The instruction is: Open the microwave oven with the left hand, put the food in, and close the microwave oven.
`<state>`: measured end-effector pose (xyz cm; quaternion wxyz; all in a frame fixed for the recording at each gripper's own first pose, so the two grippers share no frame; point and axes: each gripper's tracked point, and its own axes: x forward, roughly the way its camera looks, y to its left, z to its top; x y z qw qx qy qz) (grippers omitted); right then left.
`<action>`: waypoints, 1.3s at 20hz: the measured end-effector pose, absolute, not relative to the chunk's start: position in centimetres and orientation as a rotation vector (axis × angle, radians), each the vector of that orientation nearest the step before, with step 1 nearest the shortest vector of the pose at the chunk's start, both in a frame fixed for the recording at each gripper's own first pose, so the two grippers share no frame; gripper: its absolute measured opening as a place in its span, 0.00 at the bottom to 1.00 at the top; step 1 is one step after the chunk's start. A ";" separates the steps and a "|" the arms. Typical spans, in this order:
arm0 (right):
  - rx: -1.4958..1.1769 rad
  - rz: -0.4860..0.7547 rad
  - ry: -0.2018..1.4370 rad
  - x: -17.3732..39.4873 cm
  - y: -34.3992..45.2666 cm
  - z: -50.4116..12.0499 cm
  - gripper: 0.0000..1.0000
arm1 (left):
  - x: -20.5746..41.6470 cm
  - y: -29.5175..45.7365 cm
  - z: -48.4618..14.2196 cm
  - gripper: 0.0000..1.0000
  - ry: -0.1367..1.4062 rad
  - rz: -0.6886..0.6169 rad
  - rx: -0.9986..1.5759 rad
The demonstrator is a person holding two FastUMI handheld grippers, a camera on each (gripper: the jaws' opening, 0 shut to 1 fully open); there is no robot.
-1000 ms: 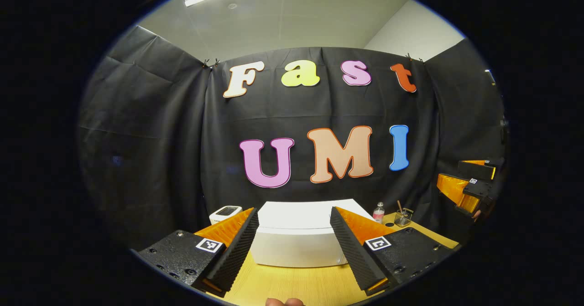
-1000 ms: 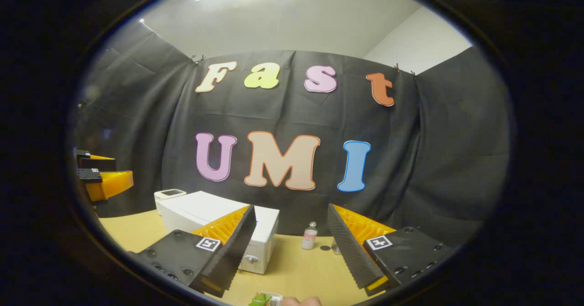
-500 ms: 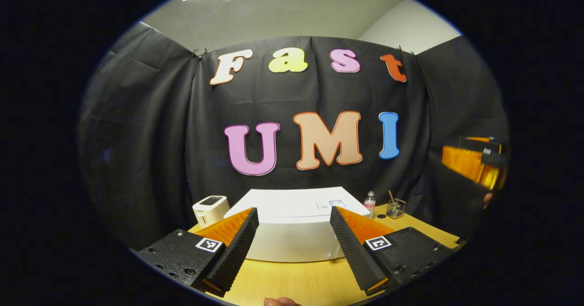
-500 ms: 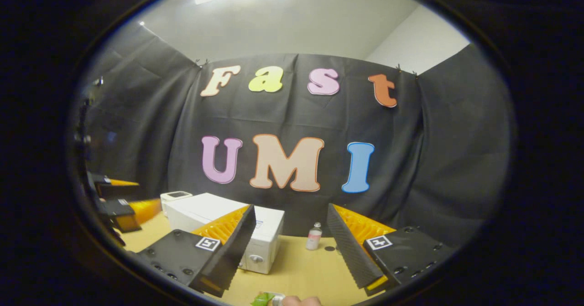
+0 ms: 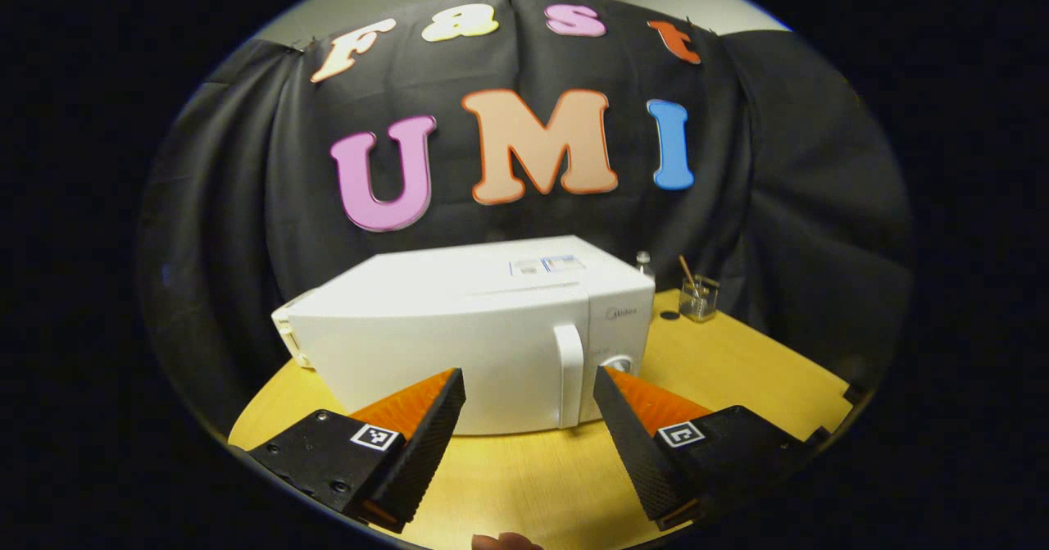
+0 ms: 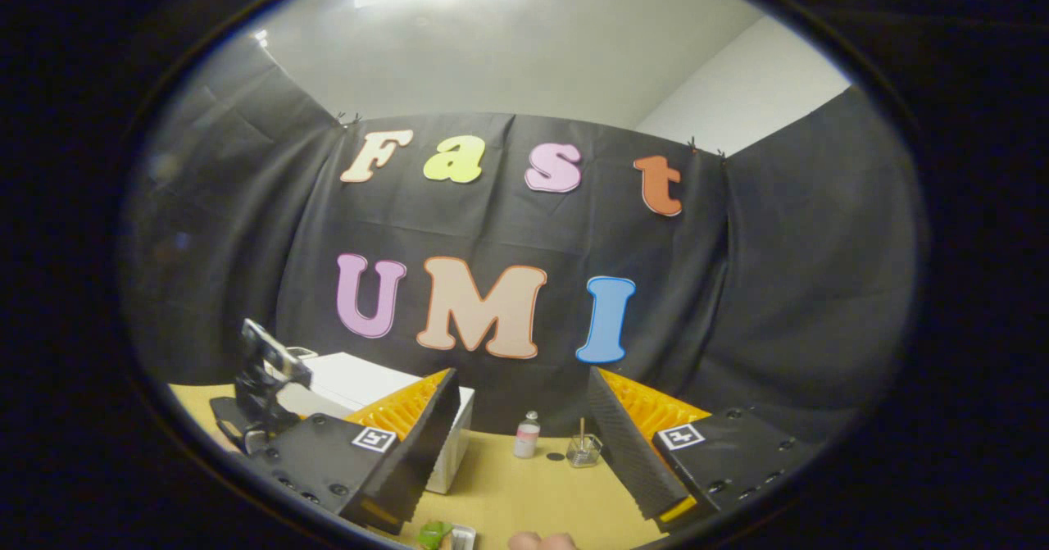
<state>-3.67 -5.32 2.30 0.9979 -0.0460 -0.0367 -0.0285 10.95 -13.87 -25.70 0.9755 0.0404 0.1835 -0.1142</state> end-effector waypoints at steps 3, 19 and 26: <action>-0.106 -0.076 -0.060 -4.3 -6.5 2.5 0.96 | 13.0 -15.3 -29.1 0.99 0.439 -0.235 0.049; -0.126 -0.057 0.081 -5.1 -8.4 -1.2 0.97 | 17.6 -19.0 -30.9 0.75 0.418 -0.198 -0.019; -0.097 -0.033 0.107 -4.8 -8.3 -2.0 0.97 | 17.9 -18.3 -31.3 0.25 0.417 -0.183 0.017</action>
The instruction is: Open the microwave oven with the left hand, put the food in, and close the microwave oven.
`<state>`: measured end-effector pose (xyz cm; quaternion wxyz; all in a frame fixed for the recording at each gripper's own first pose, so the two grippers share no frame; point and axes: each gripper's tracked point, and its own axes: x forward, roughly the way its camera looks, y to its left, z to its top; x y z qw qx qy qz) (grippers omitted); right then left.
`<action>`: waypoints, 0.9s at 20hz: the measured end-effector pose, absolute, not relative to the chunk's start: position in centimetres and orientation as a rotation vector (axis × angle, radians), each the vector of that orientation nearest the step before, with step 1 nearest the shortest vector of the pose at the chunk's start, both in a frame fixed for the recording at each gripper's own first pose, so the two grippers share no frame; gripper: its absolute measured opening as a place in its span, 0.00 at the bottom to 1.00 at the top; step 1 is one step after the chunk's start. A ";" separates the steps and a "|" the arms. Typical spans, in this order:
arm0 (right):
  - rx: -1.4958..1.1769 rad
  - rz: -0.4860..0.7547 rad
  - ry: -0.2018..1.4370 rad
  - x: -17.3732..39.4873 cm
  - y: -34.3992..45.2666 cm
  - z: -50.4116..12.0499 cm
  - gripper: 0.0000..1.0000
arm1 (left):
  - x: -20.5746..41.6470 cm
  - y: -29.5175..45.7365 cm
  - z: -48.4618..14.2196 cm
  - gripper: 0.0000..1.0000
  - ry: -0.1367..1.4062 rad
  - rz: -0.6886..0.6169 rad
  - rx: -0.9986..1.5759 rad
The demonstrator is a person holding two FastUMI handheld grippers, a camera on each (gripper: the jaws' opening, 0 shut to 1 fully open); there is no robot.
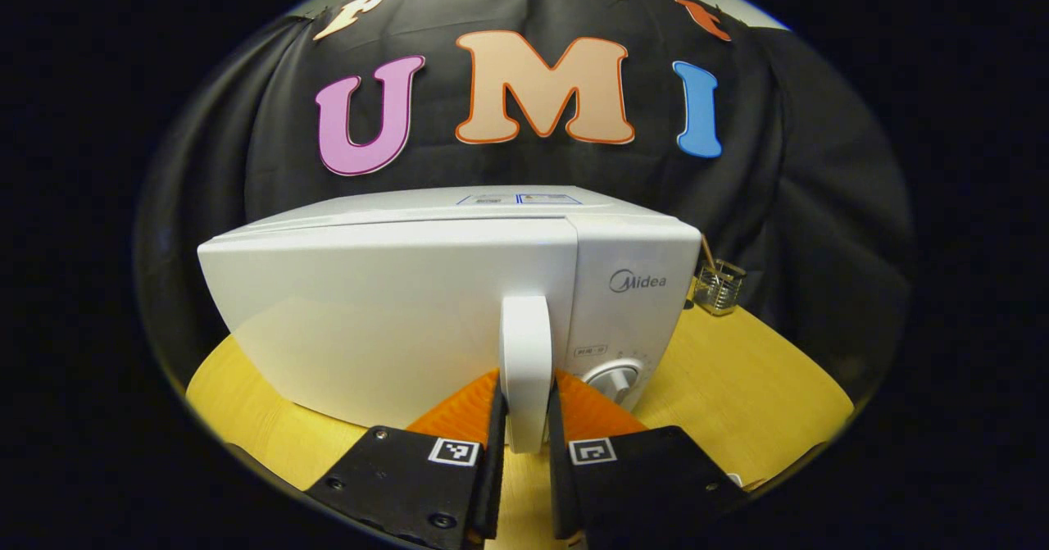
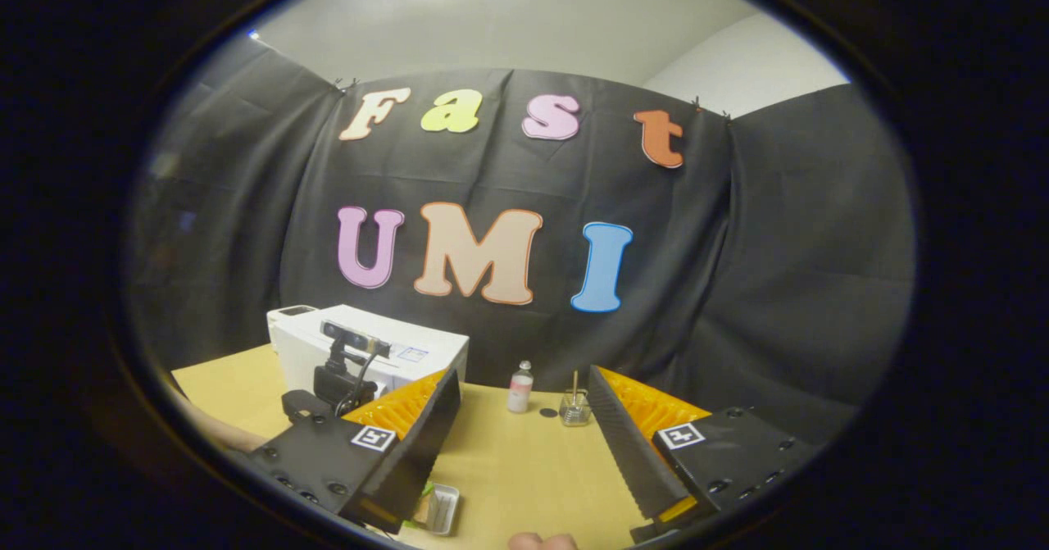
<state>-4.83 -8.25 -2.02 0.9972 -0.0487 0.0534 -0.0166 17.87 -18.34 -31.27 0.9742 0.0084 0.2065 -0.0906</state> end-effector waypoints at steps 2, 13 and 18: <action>-0.081 -0.024 0.115 -4.8 -7.9 -2.2 1.00 | 17.8 -18.3 -31.4 0.21 0.409 -0.173 0.052; 0.002 0.053 0.127 -3.9 -3.7 -3.2 0.97 | 11.9 -16.7 -30.7 0.07 0.407 -0.242 0.016; 0.054 0.102 0.188 -3.1 -0.7 -6.0 0.97 | 7.3 -14.0 -30.3 0.07 0.408 -0.288 0.008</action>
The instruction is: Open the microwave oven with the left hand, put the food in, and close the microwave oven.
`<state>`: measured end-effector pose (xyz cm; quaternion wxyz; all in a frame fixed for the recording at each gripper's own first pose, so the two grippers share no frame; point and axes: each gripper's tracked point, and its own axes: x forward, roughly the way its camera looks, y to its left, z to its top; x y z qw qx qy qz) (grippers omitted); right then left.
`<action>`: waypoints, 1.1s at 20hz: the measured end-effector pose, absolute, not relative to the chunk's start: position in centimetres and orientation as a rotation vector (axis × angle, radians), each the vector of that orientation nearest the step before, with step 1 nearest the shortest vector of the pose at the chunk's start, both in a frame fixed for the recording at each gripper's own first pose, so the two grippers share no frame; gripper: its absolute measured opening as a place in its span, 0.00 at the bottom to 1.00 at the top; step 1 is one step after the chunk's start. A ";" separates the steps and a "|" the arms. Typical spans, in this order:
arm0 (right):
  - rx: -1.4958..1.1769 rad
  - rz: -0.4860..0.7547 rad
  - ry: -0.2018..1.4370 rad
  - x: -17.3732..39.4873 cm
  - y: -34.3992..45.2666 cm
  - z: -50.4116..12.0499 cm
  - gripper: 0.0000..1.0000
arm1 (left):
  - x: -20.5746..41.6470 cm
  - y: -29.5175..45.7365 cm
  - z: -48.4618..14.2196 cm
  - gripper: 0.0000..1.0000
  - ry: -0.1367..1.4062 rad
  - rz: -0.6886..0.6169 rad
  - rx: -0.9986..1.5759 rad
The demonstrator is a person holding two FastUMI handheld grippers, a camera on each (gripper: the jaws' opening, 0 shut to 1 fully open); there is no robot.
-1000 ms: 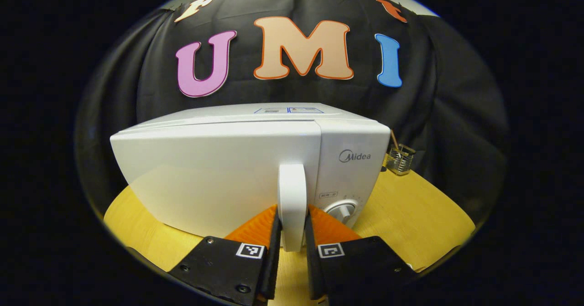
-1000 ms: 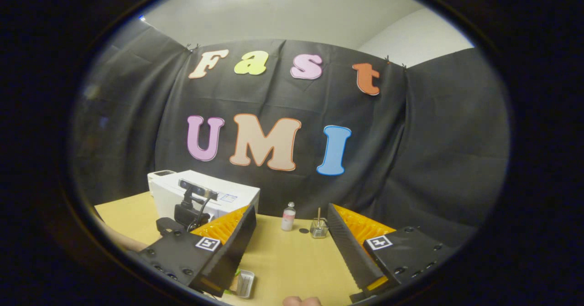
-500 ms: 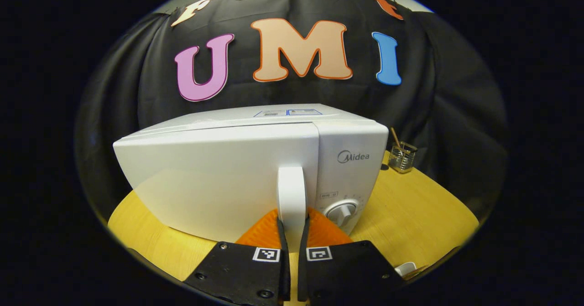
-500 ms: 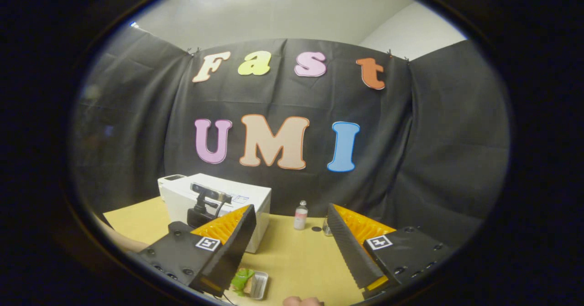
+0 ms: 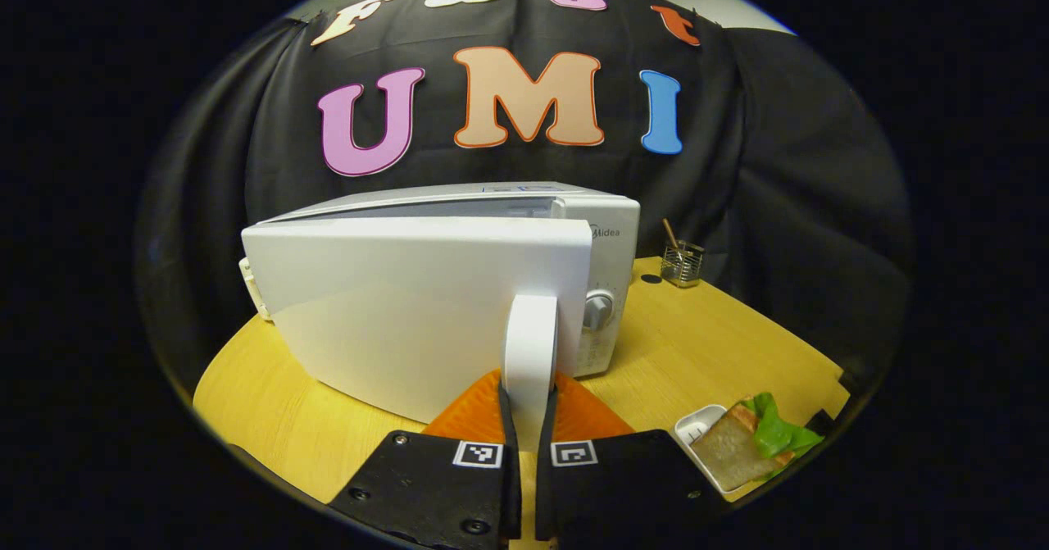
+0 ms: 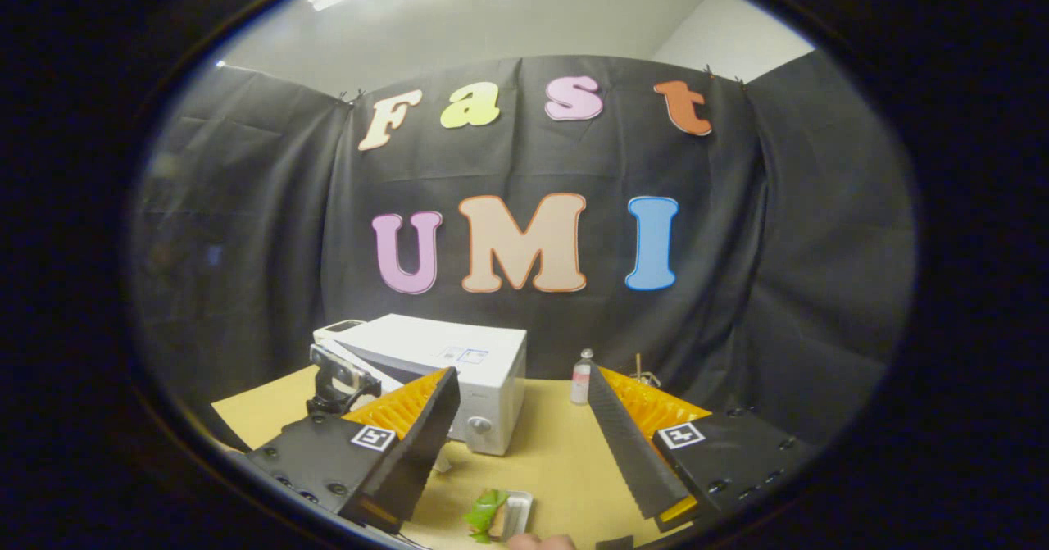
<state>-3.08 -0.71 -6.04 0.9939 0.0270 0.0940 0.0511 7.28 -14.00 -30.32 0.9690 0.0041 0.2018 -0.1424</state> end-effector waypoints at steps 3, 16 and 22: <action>0.116 0.126 0.231 -3.1 0.8 -8.4 1.00 | 4.1 -11.7 -30.3 0.07 0.437 -0.295 -0.007; 0.083 0.080 0.543 -7.1 2.4 -23.2 0.93 | -3.9 -1.0 -30.2 0.10 0.513 -0.242 0.040; -0.014 0.091 0.679 -10.0 3.4 -30.0 0.98 | -5.4 4.2 -30.2 0.10 0.509 -0.155 0.025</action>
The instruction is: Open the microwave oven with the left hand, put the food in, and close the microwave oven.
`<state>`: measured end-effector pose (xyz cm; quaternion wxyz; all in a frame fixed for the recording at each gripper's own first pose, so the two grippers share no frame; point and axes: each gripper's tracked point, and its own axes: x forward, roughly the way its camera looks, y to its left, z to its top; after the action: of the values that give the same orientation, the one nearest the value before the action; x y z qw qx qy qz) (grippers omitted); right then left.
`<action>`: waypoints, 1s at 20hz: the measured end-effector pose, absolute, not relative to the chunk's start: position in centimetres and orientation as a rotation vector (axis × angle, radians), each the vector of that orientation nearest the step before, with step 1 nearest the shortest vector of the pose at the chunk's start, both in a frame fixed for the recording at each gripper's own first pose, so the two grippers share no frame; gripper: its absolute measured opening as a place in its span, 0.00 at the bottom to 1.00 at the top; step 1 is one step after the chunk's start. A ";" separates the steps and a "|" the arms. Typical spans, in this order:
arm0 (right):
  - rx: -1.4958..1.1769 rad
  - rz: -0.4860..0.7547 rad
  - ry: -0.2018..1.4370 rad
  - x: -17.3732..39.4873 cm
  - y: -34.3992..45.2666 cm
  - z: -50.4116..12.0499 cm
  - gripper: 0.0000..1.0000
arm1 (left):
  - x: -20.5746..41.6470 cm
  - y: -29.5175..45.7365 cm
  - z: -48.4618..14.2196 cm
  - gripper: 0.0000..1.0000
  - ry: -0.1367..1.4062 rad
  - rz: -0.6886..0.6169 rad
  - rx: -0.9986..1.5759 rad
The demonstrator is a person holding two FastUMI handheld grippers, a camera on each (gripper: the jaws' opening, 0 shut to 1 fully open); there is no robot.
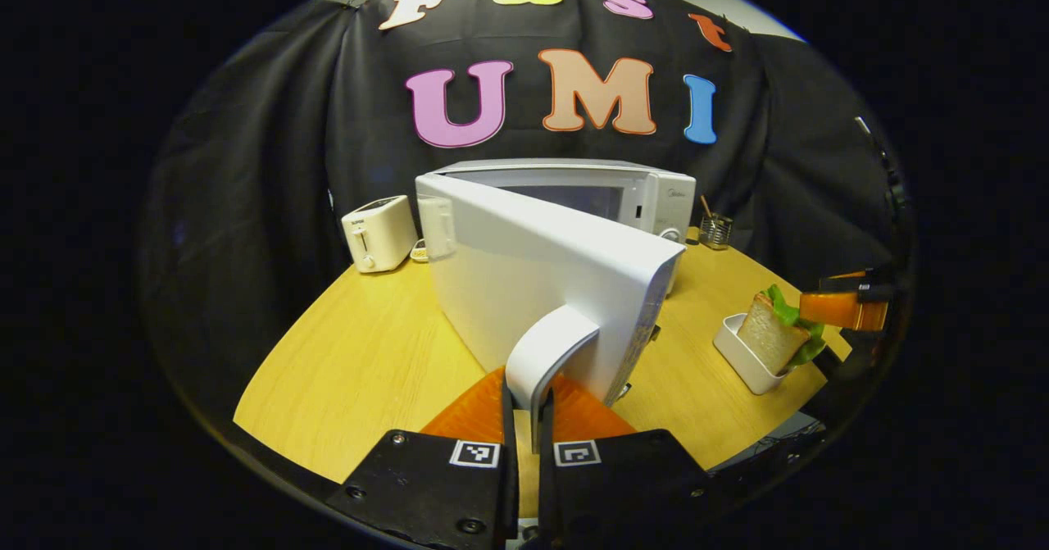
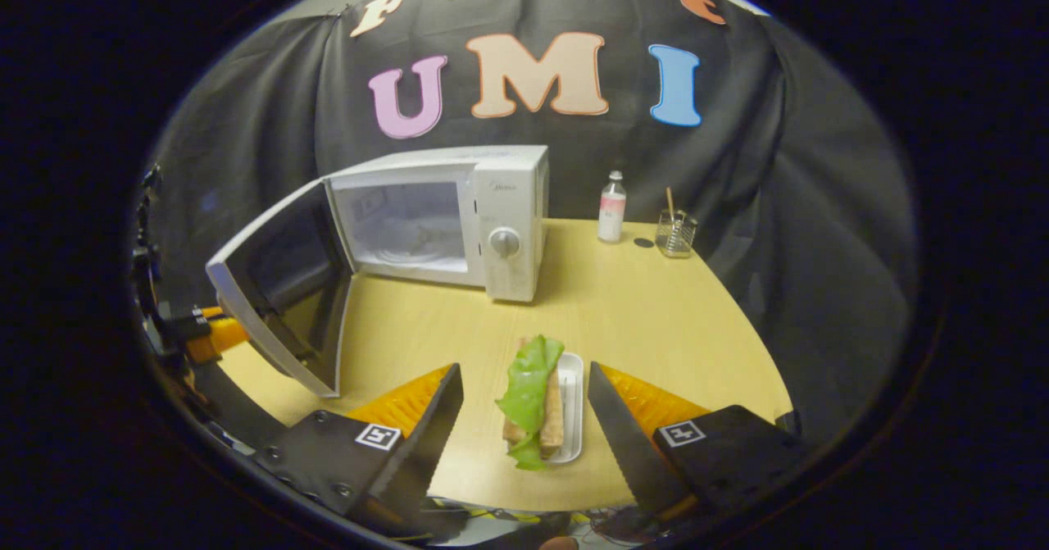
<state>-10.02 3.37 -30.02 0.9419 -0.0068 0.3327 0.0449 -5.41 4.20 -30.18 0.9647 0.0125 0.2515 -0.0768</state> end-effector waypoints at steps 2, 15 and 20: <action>-0.036 0.081 0.714 -10.8 3.5 -31.8 0.94 | -5.7 6.1 -30.2 0.10 0.513 -0.123 0.028; -0.026 -0.038 0.798 -11.4 2.7 -37.8 0.52 | -6.6 12.4 -30.4 0.10 0.531 -0.126 -0.020; 0.015 -0.074 0.793 -11.6 3.0 -37.8 0.43 | -6.7 13.4 -30.4 0.10 0.534 -0.160 -0.010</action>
<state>-11.55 3.03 -37.79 0.9216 0.0072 0.3863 -0.0362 -6.70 13.37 -30.40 0.9614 -0.0049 0.2636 -0.0790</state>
